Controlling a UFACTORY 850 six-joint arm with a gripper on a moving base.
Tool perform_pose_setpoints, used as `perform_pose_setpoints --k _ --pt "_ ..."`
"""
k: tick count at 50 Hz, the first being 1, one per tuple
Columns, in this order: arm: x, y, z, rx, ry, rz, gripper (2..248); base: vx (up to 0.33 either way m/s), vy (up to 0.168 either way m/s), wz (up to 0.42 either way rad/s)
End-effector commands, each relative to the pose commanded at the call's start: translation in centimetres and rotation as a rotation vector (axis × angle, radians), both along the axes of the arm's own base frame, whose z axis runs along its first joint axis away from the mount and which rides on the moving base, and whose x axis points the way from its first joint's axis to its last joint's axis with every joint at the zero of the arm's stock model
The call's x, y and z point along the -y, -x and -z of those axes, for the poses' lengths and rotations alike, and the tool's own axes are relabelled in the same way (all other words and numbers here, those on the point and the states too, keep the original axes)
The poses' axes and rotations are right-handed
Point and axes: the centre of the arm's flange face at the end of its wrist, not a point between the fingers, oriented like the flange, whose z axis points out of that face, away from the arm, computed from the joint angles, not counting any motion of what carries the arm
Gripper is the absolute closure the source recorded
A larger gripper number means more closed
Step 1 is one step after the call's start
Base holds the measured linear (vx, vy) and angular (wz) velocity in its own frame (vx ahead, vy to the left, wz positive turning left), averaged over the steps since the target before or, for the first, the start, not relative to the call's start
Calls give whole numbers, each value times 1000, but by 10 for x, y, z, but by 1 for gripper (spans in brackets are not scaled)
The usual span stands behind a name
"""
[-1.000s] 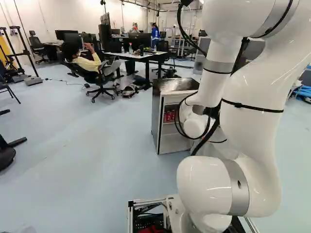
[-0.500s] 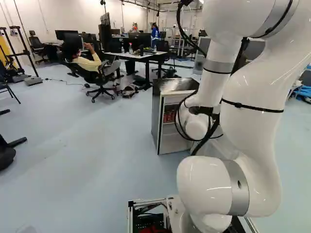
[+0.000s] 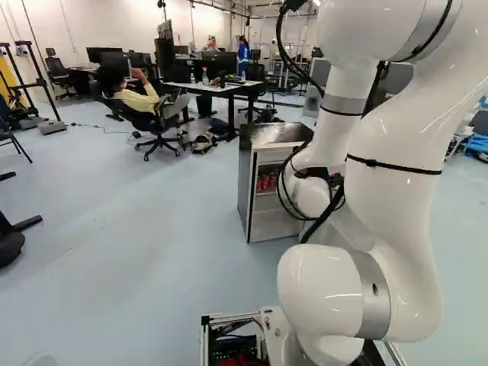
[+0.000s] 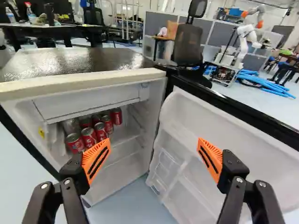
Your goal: Grab a drink from the fridge
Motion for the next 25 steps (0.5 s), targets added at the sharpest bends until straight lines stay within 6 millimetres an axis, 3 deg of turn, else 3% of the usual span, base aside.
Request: perform_pose_setpoints --k 25 --pt "16 -42 40 -164 -61 -203 3 0 0 0"
